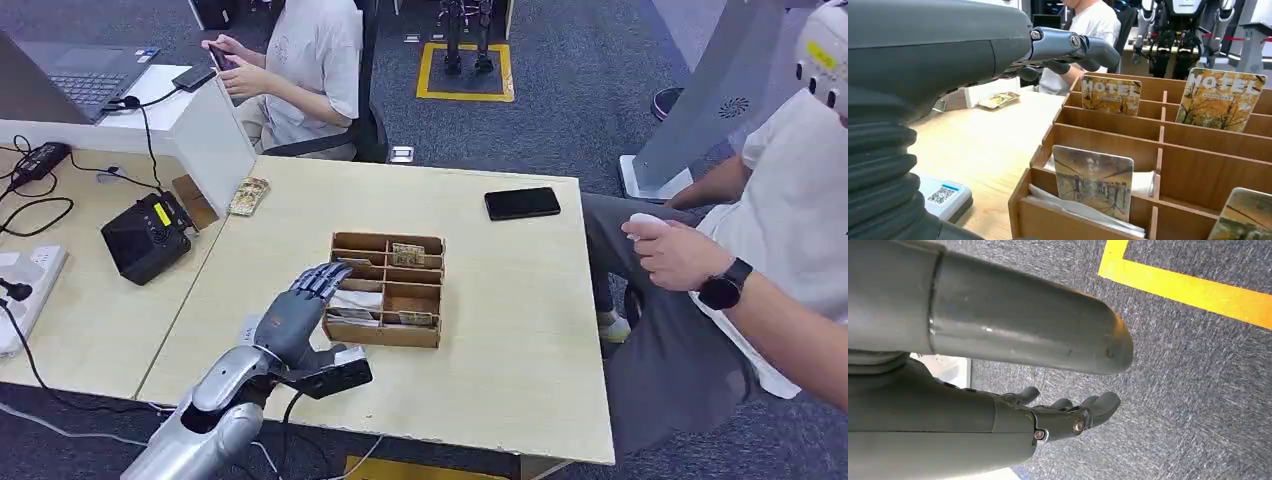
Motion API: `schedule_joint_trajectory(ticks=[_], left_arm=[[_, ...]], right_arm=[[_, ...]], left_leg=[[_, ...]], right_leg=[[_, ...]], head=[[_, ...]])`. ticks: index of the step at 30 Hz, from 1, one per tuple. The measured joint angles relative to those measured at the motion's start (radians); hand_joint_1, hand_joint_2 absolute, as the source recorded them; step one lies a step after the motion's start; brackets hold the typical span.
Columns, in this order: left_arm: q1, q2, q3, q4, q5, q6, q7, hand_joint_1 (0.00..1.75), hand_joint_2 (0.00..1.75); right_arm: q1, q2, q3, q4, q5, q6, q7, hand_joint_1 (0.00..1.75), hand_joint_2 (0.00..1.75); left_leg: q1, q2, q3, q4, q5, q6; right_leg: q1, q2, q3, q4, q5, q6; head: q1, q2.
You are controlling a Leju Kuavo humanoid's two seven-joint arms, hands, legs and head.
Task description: Pass the card to the sensor for recognition and then transmit it.
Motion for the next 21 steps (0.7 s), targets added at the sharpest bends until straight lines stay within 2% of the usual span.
schedule_joint_trajectory(ticks=[21], left_arm=[[0.0, -0.002, 0.0, 0.029, -0.013, 0.011, 0.005, 0.0, 1.75]], right_arm=[[0.0, 0.0, 0.0, 0.0, 0.0, 0.0, 0.0, 0.0, 0.0]], left_leg=[[0.0, 0.0, 0.0, 0.0, 0.0, 0.0]], right_leg=[[0.0, 0.0, 0.0, 0.0, 0.0, 0.0]], head=[[0.0, 0.0]])
